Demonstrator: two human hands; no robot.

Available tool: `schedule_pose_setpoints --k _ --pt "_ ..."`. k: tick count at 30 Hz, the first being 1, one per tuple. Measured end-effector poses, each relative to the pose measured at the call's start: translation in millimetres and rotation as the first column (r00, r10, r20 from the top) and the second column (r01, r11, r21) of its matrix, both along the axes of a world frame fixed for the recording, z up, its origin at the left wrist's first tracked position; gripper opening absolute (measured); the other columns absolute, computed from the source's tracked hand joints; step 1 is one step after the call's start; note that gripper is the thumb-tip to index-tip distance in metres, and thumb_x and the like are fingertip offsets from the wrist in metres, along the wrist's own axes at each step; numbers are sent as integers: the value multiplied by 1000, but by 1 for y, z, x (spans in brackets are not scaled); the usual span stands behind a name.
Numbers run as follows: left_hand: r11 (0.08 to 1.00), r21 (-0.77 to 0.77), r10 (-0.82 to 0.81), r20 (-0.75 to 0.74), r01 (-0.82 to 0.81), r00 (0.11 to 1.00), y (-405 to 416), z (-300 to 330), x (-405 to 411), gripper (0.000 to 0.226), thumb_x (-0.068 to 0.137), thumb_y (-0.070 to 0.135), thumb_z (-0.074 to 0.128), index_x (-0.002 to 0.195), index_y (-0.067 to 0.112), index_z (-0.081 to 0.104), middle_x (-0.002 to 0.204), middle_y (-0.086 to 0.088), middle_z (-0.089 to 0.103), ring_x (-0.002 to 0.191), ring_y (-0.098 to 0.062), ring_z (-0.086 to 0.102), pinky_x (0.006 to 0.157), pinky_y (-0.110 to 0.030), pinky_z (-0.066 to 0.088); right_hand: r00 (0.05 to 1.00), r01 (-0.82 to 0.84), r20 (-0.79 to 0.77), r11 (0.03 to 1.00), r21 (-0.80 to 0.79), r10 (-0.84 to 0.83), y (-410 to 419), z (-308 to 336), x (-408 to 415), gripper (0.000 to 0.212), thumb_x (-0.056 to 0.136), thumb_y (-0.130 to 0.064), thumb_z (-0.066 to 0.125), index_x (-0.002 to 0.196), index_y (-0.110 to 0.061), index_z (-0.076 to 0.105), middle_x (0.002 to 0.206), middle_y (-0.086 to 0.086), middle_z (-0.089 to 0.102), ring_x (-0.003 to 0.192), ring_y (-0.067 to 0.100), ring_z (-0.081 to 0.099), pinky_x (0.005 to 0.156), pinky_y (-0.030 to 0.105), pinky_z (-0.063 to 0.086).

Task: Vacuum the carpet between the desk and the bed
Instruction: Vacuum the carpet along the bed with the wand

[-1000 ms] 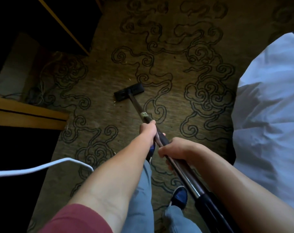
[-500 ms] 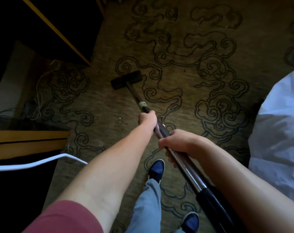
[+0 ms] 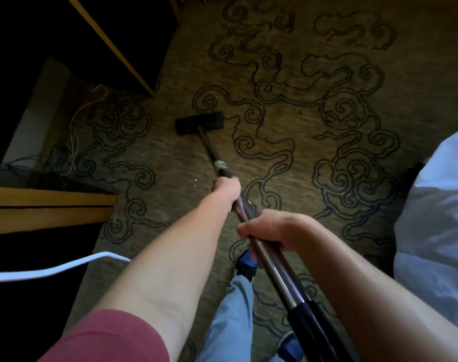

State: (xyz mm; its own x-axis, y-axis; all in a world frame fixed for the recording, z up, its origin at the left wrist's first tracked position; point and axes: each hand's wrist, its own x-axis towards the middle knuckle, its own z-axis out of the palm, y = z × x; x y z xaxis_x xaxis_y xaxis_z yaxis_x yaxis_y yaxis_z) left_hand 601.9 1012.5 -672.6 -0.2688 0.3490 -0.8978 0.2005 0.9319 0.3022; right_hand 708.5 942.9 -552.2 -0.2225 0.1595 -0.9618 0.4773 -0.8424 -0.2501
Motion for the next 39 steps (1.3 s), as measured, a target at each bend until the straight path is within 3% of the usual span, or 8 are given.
schedule_pose_setpoints --k 13,18,24,27,31,34,36,39 --pt "993 -78 92 52 -88 994 -221 34 3 47 99 32 46 133 0 47 126 -22 63 111 -39 64 95 -47 55 989 -137 53 990 -44 139 -203 23 5 25 82 -10 59 100 6 54 52 13 64 47 27 65 49 39 59" --pt "996 -66 69 31 -67 997 -310 48 22 46 98 32 47 131 0 52 128 -19 63 112 -37 64 96 -46 54 976 -202 83 979 -26 204 -286 37 24 32 78 -13 59 103 6 58 69 17 70 67 33 70 77 52 60" --pt "996 -78 53 65 -48 996 -370 71 39 39 93 30 46 117 0 56 109 -23 69 96 -37 70 89 -44 58 977 -198 74 979 -44 200 -341 62 39 18 82 -10 57 93 4 58 73 19 68 70 34 66 84 53 58" --pt "997 -75 12 57 -8 998 -373 93 44 27 99 25 40 103 5 58 77 -16 71 68 -26 63 60 -28 52 973 -217 65 975 -51 220 -347 76 47 22 81 -11 57 95 6 57 71 19 68 70 35 67 83 54 58" --pt "993 30 -118 94 116 989 -334 111 44 44 105 21 34 142 2 46 136 -17 60 97 -24 62 67 -27 51 979 -190 79 981 29 187 -325 87 50 26 76 -14 61 92 5 58 65 19 70 65 35 70 75 55 60" --pt "996 46 -74 55 71 996 -292 116 41 42 103 26 38 134 -1 49 123 -19 65 102 -31 66 73 -33 52 989 -130 86 986 100 122 -290 86 41 24 76 -13 61 91 5 56 59 18 68 58 34 68 73 56 59" --pt "995 70 -70 38 67 997 -257 113 38 41 102 27 41 129 -1 52 109 -19 68 88 -31 66 69 -34 54 992 -94 100 986 138 81 -261 83 35 27 74 -13 62 93 5 55 59 19 68 56 34 67 69 56 60" --pt "987 99 -125 14 123 992 -197 106 31 42 100 29 43 129 0 53 119 -20 67 78 -29 62 60 -30 49 991 -62 129 980 191 38 -209 73 27 30 75 -15 64 96 4 56 59 17 67 53 33 67 64 51 61"
